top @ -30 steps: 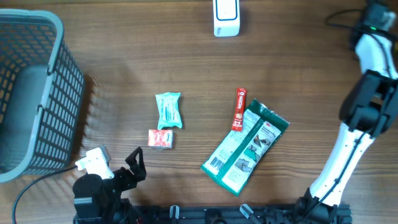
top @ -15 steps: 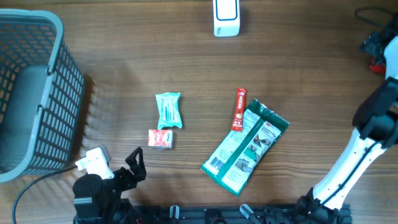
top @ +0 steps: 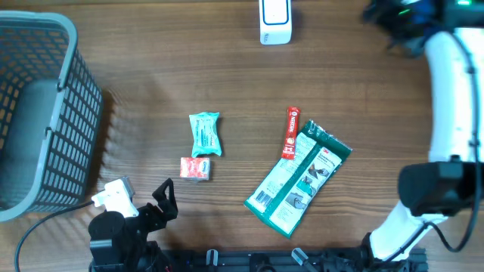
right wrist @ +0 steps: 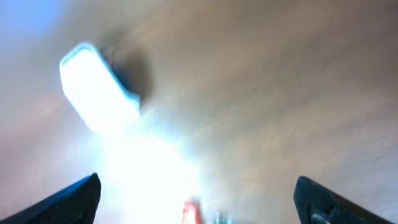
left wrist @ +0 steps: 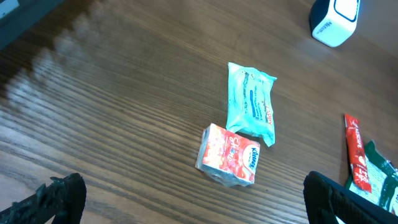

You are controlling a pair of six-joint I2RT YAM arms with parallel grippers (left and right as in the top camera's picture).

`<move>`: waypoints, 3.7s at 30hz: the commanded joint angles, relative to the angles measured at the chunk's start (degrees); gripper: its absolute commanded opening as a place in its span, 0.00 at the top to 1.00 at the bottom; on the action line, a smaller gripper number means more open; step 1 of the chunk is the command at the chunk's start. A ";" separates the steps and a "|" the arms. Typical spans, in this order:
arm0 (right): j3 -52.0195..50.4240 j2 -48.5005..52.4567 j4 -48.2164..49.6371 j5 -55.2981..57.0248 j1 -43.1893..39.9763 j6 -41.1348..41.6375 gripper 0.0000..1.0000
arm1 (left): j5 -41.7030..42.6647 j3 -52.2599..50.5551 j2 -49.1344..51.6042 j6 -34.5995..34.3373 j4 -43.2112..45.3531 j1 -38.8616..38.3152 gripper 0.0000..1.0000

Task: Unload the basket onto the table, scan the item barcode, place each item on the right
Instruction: 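Carry the sriracha bottle right and set it down at the table edge, then reach the right gripper to the red sauce sachet and grasp it, then lift the red sachet and hold it up at the white scanner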

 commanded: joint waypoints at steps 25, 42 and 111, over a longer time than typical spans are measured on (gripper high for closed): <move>-45.66 4.00 24.30 27.85 33.05 4.50 0.52 | 0.68 0.02 -0.35 -0.31 0.17 -0.22 0.00; -45.55 8.81 25.29 27.82 33.07 4.26 0.56 | 0.68 0.02 -0.35 -0.31 0.17 -0.22 0.00; -25.62 4.61 -4.20 -74.31 20.63 11.41 0.96 | 0.68 0.02 -0.35 -0.33 0.17 -0.22 0.00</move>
